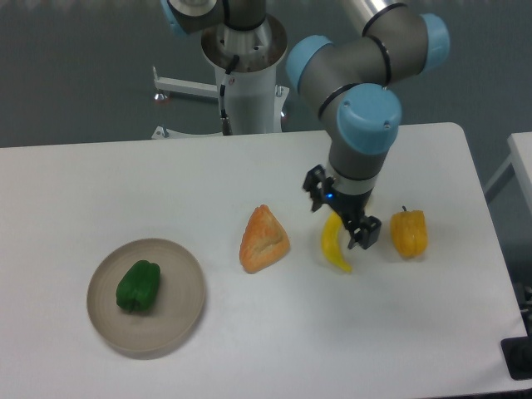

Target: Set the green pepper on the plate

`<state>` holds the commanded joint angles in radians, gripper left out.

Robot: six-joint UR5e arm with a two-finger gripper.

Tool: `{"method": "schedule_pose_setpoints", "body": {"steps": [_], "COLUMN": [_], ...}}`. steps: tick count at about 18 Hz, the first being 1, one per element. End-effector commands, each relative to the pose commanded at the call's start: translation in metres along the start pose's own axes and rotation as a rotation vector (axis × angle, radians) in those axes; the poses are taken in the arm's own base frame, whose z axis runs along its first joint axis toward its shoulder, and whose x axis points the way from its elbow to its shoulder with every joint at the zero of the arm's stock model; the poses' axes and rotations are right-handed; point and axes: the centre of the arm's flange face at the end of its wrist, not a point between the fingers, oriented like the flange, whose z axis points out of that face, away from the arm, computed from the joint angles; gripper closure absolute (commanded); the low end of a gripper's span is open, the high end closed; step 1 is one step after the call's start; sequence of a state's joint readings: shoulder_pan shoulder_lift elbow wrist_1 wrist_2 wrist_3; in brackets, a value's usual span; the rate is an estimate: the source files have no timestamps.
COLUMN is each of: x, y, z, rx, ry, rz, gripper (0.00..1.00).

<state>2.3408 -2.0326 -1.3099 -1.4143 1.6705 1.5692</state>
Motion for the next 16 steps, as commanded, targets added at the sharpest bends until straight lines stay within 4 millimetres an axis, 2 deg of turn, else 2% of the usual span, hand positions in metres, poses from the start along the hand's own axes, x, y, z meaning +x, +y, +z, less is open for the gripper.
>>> {"method": "schedule_pose_setpoints", "body": {"steps": [5, 16], "x": [-0.01, -0.017], "y": [0.002, -0.004], "z": [-0.002, 0.008], "rx": [0.08, 0.078], "ry": [-0.03, -0.039], "rz": [-0.016, -0.01], "gripper": [0.0, 0.0]}}
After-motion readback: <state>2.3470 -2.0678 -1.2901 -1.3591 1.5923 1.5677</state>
